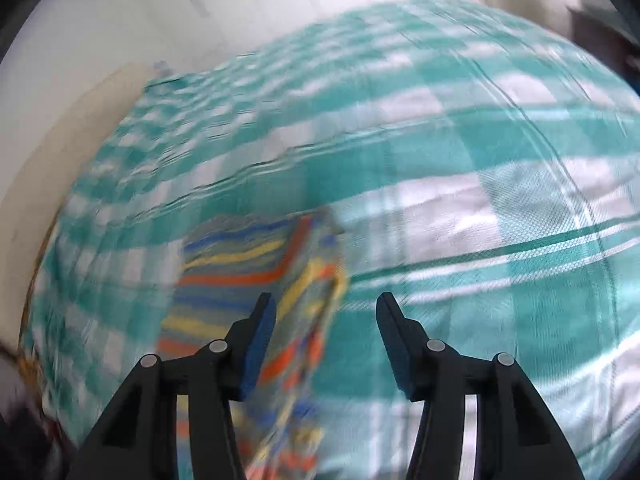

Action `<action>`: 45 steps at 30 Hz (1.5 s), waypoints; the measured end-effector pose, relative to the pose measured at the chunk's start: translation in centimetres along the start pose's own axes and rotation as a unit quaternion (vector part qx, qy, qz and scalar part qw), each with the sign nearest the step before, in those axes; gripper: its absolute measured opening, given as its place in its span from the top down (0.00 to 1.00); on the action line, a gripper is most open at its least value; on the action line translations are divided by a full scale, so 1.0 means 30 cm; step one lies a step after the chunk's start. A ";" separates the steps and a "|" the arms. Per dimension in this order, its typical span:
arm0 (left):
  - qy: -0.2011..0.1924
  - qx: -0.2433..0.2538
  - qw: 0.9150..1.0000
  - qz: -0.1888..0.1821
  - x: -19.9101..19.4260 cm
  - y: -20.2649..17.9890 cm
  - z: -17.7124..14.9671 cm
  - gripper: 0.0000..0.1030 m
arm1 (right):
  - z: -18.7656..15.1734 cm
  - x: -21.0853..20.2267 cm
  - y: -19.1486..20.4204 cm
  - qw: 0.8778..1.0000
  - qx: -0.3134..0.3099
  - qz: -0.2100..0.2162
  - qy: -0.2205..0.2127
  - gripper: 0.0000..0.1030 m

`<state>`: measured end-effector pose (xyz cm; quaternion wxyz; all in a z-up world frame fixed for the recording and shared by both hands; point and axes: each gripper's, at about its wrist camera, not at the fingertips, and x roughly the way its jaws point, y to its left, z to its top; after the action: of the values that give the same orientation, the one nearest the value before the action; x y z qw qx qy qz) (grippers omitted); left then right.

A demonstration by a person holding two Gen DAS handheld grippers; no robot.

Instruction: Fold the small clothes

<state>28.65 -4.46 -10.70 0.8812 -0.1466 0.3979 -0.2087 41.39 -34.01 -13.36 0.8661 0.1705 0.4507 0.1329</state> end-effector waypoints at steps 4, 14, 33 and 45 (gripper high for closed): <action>0.046 0.037 0.998 0.028 0.132 -0.006 -0.010 0.72 | -0.161 0.059 0.180 0.987 -0.095 0.105 0.080 0.60; 0.084 0.091 0.990 0.061 0.070 -0.016 -0.111 0.70 | -0.293 -0.024 0.073 0.986 -0.136 -0.044 0.089 0.82; 0.074 0.053 0.994 0.056 0.140 0.023 -0.031 0.60 | -0.189 0.067 0.024 0.985 -0.115 -0.004 0.131 0.73; 0.075 0.099 0.990 0.072 0.136 -0.015 -0.033 0.40 | -0.079 0.057 0.051 0.978 -0.167 -0.051 0.116 0.82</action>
<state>30.21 -6.91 -13.76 0.8718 -0.0140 0.4499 -0.1934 40.26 -31.55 -15.26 0.8301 -0.0169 0.5272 0.1805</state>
